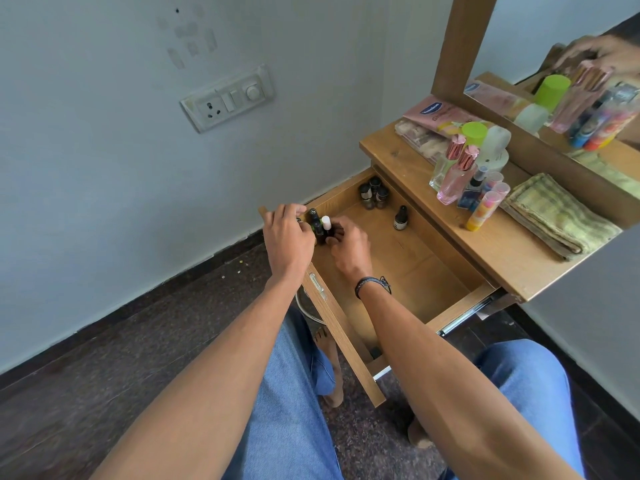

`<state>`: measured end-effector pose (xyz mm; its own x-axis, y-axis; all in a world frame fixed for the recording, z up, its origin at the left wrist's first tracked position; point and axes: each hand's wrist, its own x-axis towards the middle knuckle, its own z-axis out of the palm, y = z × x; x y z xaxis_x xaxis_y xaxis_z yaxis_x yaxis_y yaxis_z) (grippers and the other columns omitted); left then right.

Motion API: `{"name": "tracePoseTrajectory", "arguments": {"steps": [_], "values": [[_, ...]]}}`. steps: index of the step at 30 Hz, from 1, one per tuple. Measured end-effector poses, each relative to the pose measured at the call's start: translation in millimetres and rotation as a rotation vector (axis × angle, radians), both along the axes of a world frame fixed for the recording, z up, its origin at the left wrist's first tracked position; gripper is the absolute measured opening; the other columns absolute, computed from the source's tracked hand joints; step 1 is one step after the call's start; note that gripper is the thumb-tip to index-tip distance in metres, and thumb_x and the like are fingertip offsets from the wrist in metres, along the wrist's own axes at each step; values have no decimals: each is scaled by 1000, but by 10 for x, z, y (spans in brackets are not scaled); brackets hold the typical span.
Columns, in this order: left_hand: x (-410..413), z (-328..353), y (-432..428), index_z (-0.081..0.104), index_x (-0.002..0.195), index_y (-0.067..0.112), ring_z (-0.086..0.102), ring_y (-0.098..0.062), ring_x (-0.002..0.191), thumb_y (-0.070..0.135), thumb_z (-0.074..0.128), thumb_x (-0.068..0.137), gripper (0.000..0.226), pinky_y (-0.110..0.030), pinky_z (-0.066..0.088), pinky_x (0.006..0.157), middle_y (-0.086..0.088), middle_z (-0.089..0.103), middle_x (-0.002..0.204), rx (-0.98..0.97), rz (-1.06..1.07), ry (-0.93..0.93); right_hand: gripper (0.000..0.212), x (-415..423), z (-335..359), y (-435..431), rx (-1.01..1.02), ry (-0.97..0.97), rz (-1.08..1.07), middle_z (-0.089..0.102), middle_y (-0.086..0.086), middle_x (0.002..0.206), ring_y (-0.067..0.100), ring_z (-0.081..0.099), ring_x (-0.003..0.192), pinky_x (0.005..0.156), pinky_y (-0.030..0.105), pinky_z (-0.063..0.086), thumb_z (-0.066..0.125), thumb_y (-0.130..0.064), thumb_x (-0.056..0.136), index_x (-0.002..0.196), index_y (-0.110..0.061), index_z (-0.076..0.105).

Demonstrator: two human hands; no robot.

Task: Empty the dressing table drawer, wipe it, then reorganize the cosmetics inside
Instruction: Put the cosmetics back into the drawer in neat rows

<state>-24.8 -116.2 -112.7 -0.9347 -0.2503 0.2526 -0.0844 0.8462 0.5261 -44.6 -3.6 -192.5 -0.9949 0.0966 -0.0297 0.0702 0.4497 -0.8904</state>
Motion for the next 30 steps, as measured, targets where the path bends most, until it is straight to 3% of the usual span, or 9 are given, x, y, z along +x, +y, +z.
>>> {"name": "tracePoseTrajectory", "arguments": {"steps": [6,15,21,30], "values": [[-2,-9,-4,66,119,16,52,-18,115,-1,59,90,34,-26,38,94,1,67,121,14,3,5,40,-20,-53,-5,-23,-10,-1,70,0,114,19,65,108,96,43,55,68,4,86,115,-24,66],[-23,-45,-11,68,118,15,52,-20,115,-8,53,88,40,-38,44,100,1,69,120,62,9,17,46,-57,-101,-11,-29,-73,5,69,4,119,24,62,115,99,47,53,69,-1,87,124,-28,64],[-22,-49,-20,67,120,9,52,-19,113,-14,50,87,43,-39,47,98,-3,69,120,106,3,57,51,-56,-70,2,-86,-78,18,68,4,123,22,63,116,102,42,53,70,5,85,128,-22,62],[-31,-66,-29,64,126,9,50,-20,109,-15,52,86,49,-41,48,96,-4,68,119,99,16,54,49,-42,-94,2,-81,-44,-21,70,-1,114,13,65,106,97,37,56,62,12,82,119,-20,69]]}}
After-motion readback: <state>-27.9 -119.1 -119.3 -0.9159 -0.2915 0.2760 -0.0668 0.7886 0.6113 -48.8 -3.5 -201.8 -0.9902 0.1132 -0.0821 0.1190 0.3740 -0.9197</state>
